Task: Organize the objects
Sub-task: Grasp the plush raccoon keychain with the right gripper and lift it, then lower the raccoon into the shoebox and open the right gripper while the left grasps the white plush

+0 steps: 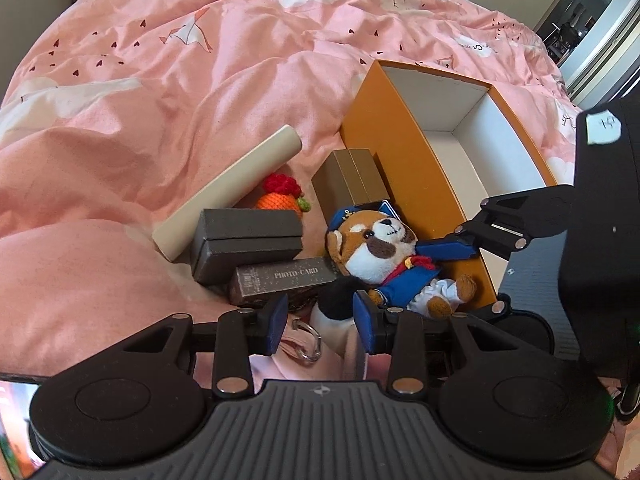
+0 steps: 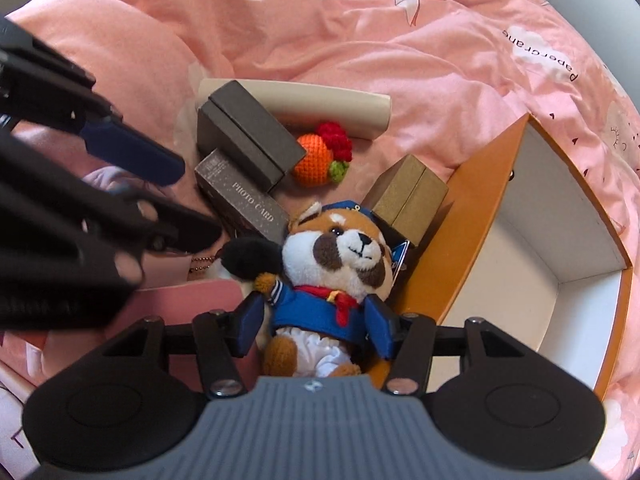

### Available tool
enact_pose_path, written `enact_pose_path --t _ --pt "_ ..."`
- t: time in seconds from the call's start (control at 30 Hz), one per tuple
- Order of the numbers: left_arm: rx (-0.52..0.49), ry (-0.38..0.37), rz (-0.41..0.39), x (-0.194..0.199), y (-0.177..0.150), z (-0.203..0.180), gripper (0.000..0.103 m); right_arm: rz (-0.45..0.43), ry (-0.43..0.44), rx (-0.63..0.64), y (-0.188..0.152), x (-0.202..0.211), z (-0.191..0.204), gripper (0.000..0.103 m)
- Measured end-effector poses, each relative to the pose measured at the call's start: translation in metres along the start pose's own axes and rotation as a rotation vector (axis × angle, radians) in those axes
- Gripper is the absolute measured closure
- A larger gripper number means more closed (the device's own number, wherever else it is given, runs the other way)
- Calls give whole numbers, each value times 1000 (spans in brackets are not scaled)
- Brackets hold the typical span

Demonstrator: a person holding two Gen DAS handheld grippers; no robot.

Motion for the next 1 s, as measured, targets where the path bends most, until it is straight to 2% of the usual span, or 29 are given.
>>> enact_pose_path --t 0.07,0.23,0.43,0.57,0.6,0.73,0.87,1.0 --pt "12 -12 4 -2 -3 -1 59 -2 3 -11 -1 -1 0 49" --pt "10 -33 -2 0 -9 -4 59 -17 -10 -25 -9 6 2 64" --pt "26 -100 10 2 -17 -10 59 -81 1 -51 -27 34 6 68" --pt "-1 -85 17 3 -21 -15 59 -156 -11 -64 -37 61 9 68" --pt "-6 -93 25 3 -22 -17 62 -175 -7 -77 -40 69 7 68" --pt "-5 -162 61 2 -25 -23 65 -236 23 -145 -50 95 -4 68" --pt "-23 -215 94 -2 -31 -34 66 -305 -17 -209 -57 118 -20 68" --pt "-33 -222 106 -2 -28 -38 66 -337 -58 -264 -64 127 -38 68"
Point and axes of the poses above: each gripper's, at about its wrist camera, not at the fingertips, and x roughly against the way its jaws point, z to its left, y to its top, the point moved 5 cm from there along -x, roughly the way its jaws point, and after that the axes turned 2 degrees about z, right-handed, at the moved point
